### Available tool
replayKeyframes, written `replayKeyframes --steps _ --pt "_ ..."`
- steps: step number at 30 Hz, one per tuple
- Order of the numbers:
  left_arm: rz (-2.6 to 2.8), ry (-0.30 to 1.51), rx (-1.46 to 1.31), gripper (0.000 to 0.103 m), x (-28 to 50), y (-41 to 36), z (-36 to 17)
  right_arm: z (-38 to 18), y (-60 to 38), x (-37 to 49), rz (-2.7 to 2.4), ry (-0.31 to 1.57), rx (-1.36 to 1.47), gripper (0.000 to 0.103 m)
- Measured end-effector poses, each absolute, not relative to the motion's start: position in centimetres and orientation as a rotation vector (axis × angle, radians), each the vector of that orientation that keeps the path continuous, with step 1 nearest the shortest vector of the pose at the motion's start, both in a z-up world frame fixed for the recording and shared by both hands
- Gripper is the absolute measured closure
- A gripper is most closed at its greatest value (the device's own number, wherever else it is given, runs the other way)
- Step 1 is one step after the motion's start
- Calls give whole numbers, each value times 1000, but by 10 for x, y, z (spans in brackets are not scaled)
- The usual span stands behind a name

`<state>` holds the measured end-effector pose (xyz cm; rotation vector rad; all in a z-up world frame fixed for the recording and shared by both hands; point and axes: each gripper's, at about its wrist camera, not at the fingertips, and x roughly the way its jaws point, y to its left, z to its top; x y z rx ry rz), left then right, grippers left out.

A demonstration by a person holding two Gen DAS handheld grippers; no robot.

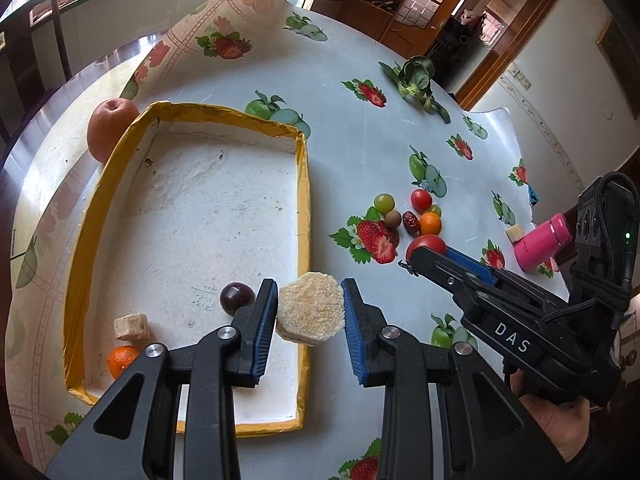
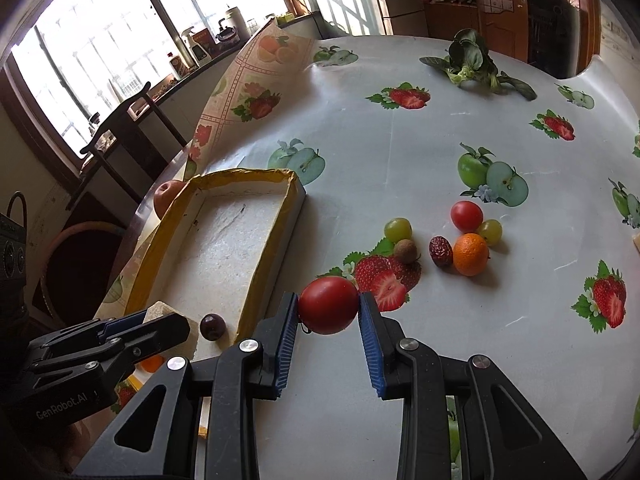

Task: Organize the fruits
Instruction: 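Carry the pale slice and red tomato into the tray and open both grippers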

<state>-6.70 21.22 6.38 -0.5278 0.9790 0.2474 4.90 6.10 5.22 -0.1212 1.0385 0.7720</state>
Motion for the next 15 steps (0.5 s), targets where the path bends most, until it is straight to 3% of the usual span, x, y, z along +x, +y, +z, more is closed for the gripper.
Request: replayKeyframes --steps 15 --pt "366 1008 -532 73 -93 253 50 57 114 17 885 1039 -188 72"
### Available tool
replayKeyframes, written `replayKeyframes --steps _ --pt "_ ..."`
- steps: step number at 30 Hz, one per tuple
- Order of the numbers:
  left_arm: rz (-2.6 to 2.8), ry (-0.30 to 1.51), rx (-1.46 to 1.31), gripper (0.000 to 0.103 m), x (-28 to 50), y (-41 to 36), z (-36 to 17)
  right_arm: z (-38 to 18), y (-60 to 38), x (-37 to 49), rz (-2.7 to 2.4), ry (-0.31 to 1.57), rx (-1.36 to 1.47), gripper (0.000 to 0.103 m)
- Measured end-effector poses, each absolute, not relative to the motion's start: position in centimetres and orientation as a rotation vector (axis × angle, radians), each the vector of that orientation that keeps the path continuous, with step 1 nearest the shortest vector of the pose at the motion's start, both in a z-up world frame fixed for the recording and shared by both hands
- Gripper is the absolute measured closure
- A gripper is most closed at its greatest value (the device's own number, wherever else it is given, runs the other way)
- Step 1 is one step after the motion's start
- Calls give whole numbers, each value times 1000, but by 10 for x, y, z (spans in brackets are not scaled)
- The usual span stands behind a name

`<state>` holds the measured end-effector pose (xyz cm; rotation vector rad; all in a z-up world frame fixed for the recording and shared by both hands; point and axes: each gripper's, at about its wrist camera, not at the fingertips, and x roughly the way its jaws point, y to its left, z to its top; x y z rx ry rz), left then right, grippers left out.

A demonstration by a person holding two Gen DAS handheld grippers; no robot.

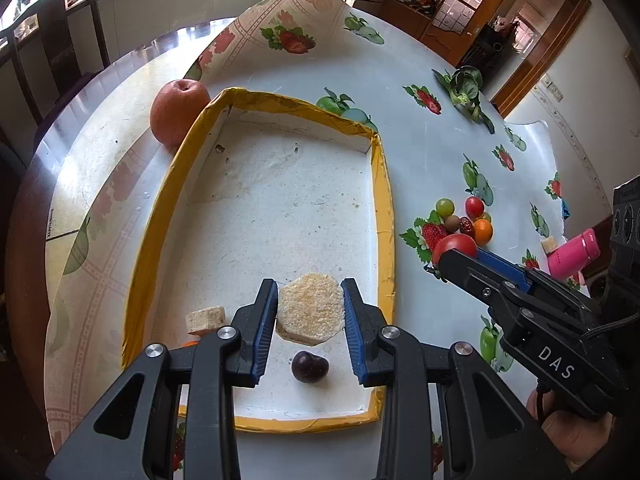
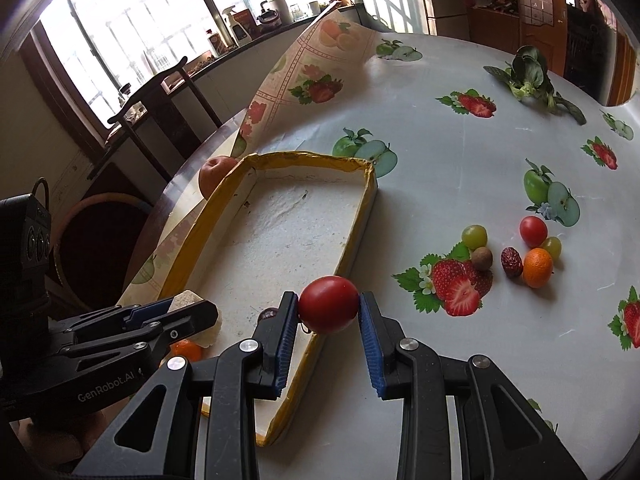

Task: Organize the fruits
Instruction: 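Carry the pale slice and red tomato into the tray and open both grippers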

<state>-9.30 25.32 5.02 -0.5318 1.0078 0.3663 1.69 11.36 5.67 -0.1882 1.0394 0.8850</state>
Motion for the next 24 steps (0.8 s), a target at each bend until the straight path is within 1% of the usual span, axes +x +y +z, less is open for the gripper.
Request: replayKeyframes --steps 14,24 --pt "412 1024 -544 73 -90 280 42 56 157 9 948 1038 -217 72" --pt "435 1043 -554 73 -77 300 32 41 179 17 970 1072 -245 72"
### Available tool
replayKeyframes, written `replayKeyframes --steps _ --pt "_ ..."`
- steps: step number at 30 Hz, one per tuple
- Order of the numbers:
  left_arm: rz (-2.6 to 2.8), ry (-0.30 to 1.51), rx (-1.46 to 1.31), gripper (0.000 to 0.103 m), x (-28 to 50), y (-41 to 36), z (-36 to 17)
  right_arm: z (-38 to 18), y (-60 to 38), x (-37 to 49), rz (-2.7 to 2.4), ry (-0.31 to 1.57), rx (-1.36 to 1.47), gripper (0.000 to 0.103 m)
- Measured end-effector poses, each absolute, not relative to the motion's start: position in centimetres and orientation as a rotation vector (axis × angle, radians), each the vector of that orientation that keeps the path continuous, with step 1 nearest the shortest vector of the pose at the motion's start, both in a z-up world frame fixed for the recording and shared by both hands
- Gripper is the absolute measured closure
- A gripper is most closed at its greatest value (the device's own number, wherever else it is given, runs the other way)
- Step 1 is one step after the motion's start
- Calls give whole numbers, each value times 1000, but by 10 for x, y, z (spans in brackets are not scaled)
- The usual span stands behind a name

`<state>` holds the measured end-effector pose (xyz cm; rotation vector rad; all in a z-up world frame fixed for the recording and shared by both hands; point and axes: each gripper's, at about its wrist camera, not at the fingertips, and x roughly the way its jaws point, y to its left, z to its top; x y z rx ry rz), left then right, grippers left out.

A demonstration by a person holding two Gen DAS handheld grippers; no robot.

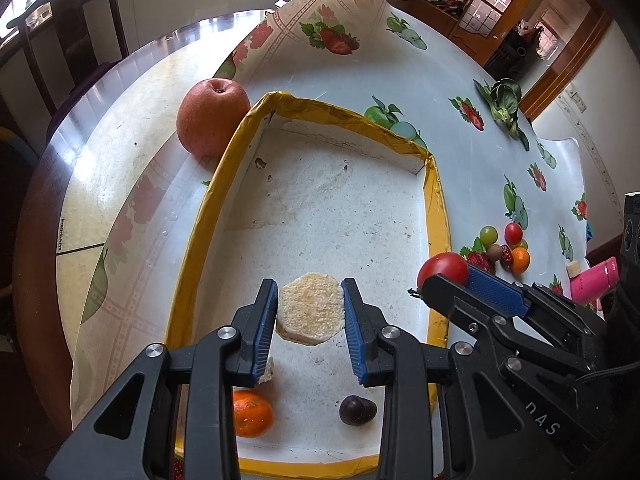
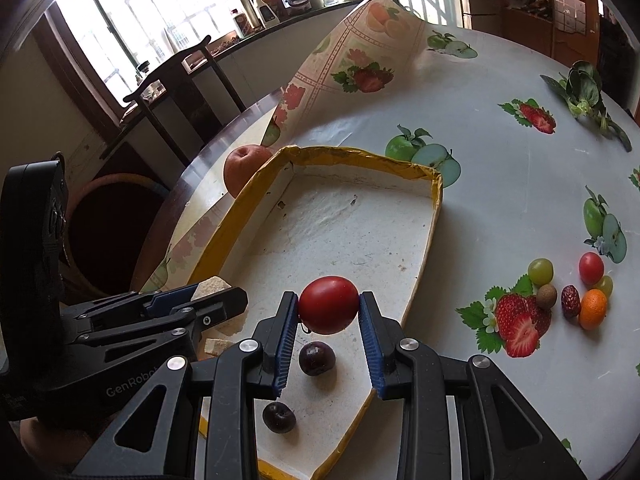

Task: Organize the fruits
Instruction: 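Carry the pale slice and red tomato into the tray and open both grippers, then withdraw both grippers from the tray back toward the fruit pile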

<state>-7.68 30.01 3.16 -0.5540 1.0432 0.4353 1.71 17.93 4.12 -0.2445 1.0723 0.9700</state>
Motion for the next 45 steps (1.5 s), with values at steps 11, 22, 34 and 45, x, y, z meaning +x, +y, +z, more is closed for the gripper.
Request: replayKeyframes --steps 11,22,34,45 --pt "484 1145 -555 73 -69 315 -6 -4 212 15 985 1125 -391 71" --pt "501 1148 -578 54 -75 313 -4 -10 204 20 974 1143 -393 59" --pt "443 1095 -522 54 -68 284 31 28 145 25 920 1100 -264 56" --pt "385 1082 -484 54 -57 250 45 40 86 39 826 1097 -193 56"
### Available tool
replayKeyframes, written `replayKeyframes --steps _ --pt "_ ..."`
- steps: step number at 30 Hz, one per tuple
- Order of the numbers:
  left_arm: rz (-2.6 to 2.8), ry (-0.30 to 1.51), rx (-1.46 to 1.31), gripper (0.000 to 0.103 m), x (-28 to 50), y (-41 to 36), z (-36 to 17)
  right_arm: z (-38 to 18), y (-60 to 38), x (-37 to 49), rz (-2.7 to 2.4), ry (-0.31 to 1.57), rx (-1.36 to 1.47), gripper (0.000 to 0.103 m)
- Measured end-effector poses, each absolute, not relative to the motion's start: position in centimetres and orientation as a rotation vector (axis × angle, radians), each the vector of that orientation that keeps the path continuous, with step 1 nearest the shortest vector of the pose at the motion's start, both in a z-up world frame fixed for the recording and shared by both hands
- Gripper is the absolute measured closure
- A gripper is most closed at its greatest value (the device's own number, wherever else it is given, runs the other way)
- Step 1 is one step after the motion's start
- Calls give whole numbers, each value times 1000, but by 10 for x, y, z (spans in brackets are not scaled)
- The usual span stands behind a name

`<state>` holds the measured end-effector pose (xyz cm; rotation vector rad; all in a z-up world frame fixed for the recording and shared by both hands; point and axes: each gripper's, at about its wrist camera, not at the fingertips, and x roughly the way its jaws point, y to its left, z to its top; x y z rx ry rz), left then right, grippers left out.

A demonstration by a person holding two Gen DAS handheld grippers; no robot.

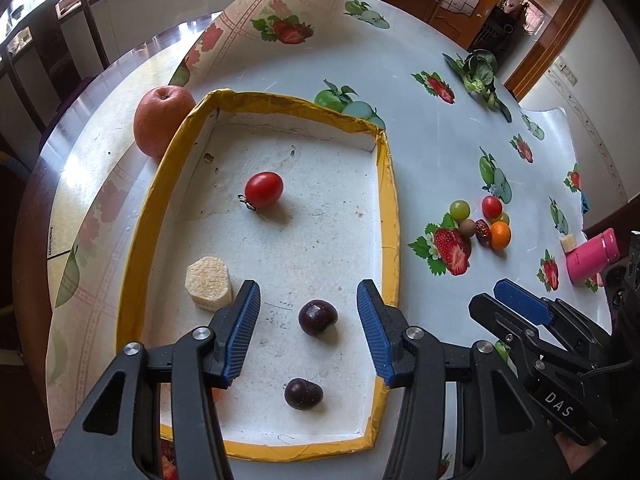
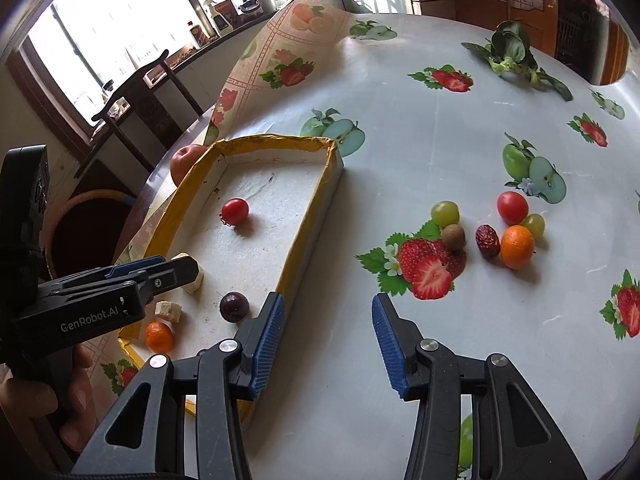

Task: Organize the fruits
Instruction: 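Withdraw both grippers from the tray back toward the fruit pile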

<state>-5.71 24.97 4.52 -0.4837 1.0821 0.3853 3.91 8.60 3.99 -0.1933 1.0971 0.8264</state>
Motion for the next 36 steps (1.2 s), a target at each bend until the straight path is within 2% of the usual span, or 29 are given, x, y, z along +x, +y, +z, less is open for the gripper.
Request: replayKeyframes --steps 36 --pt "209 1133 -434 54 22 160 28 20 -14 108 628 1105 -63 56"
